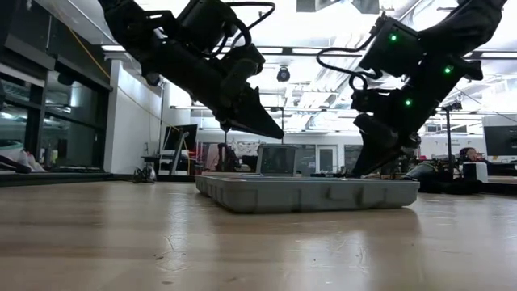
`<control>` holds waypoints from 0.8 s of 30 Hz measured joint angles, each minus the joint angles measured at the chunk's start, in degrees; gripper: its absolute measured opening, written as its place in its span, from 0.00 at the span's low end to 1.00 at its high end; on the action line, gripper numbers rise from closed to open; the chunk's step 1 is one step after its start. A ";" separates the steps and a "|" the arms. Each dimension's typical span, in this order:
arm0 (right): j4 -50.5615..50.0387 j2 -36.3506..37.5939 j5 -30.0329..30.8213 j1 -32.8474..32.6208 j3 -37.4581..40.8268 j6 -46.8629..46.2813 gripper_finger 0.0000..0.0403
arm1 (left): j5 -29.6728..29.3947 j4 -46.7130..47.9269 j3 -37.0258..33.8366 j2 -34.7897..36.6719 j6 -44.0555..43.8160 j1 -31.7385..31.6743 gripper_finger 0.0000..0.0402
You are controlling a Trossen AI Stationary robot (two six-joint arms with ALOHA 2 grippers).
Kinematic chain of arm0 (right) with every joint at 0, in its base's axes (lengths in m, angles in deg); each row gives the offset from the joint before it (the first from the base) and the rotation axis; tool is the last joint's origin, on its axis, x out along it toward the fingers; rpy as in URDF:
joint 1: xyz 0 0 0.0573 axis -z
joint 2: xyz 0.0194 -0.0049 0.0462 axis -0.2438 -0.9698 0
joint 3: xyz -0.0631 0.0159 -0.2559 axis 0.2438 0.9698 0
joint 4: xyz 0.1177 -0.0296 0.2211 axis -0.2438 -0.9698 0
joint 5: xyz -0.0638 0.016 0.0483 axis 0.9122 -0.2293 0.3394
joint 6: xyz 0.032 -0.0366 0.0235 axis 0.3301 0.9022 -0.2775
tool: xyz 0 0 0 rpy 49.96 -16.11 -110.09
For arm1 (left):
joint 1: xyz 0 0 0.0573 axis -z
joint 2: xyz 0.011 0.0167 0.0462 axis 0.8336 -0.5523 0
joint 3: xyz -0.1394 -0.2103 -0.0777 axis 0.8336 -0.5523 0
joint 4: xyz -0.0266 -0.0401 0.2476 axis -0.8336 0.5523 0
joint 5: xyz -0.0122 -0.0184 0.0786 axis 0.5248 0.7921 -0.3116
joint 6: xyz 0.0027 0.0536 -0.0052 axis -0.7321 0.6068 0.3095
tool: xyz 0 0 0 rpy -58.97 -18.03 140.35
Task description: Prefit tool cases
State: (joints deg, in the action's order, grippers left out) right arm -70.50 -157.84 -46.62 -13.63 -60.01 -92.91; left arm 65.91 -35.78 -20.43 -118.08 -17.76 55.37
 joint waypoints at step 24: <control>-3.67 4.13 2.89 1.12 -0.02 -8.78 0.34 | -0.20 -0.45 -0.02 0.00 0.05 0.00 0.00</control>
State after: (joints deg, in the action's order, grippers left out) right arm -74.17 -153.71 -43.73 -12.52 -60.03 -101.70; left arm 65.71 -36.23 -20.45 -118.08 -17.72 55.37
